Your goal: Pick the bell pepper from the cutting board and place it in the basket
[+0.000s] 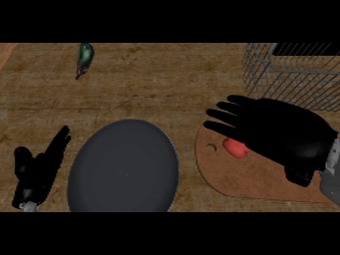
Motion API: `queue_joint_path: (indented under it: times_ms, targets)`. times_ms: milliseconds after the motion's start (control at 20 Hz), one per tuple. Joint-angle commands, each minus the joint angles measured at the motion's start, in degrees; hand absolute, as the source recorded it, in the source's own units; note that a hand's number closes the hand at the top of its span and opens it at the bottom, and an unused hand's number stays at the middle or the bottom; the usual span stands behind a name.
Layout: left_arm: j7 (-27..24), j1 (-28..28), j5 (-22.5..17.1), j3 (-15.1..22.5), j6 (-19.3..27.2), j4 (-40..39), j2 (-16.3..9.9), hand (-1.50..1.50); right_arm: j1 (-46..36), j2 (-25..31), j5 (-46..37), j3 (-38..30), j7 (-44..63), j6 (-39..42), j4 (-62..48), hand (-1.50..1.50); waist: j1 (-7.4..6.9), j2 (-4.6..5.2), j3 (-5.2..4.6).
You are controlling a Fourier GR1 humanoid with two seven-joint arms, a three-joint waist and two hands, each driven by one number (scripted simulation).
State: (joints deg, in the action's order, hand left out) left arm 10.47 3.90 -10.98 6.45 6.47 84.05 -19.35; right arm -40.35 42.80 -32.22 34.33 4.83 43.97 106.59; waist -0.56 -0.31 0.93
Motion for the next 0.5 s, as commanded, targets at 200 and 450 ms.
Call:
queue_joint_path:
  times_ms: [200, 450]
  targets:
    - [1.35, 2.96, -0.90, 0.06, -1.57, -6.40, 1.66, 0.00, 3.99, 0.88, -7.48, 1.35, -7.23, -7.29, -4.33, -1.50, 0.23, 0.62, -0.91]
    - [2.77, 2.95, 0.62, 1.04, -0.94, -4.90, 2.10, 0.00, 4.52, -1.98, -10.49, 2.61, -9.36, -9.73, -9.01, -1.50, -0.04, 0.57, -0.92]
